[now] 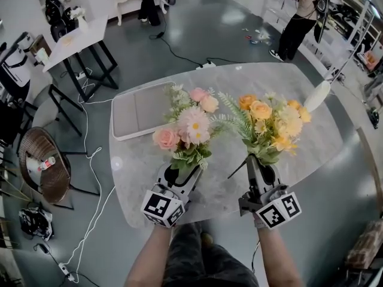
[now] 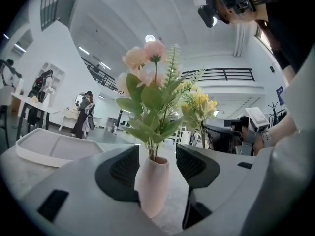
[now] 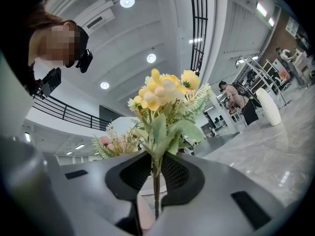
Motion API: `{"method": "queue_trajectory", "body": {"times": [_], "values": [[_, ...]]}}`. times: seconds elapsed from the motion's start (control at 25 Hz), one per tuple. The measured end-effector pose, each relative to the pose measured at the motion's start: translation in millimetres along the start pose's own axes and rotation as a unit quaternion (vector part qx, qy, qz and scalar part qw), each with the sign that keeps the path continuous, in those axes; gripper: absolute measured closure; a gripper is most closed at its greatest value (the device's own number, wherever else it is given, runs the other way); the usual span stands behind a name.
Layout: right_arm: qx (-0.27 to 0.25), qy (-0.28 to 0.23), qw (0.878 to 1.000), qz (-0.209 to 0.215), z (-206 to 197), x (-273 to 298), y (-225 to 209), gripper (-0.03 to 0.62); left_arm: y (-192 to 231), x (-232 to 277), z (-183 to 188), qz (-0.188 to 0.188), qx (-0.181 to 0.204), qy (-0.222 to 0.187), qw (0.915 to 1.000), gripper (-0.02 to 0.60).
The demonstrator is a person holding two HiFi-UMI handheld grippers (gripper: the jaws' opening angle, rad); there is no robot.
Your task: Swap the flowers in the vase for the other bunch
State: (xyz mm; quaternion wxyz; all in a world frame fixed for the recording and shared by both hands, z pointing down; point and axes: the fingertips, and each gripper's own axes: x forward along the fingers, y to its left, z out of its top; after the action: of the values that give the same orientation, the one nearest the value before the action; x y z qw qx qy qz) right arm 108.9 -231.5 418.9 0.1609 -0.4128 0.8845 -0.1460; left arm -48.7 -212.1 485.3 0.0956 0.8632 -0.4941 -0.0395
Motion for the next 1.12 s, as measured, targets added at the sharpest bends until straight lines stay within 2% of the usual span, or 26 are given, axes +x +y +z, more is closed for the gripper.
{"method": "queue_trajectory", "body": {"times": [0.28, 0.6, 0.76, 0.88, 1.12], "values": [[-0.019, -0.007, 1.000, -0.023, 0.4, -0.7, -3.4, 0.525, 5.4, -11.4, -9.3, 0.007, -0.005, 0.007, 0.9999, 0.356], [-0.022, -0.013, 0.999, -0.023, 7.9, -4.1, -0.8, 0.525, 11.5, -26.8, -14.3, 0.028, -0.035, 0.003, 0.9990, 0.363], [-0.022, -0.012, 0.999, -0.020, 9.9, -6.7, 4.0, 0.525, 13.1, -35.7, -9.5, 0.038, -0.046, -0.007, 0.9982, 0.485], [-0.022, -0.012, 1.000, -0.019, 12.9, -9.9, 8.0, 0.525, 8.4, -40.7, -5.0, 0.037, -0.046, -0.009, 0.9982, 0.545], [-0.023, -0.013, 1.000, -0.011, 18.4, -11.1, 16.9, 0.525, 4.0, -47.1, 4.5, 0.040, -0.045, -0.014, 0.9981, 0.568]]}}
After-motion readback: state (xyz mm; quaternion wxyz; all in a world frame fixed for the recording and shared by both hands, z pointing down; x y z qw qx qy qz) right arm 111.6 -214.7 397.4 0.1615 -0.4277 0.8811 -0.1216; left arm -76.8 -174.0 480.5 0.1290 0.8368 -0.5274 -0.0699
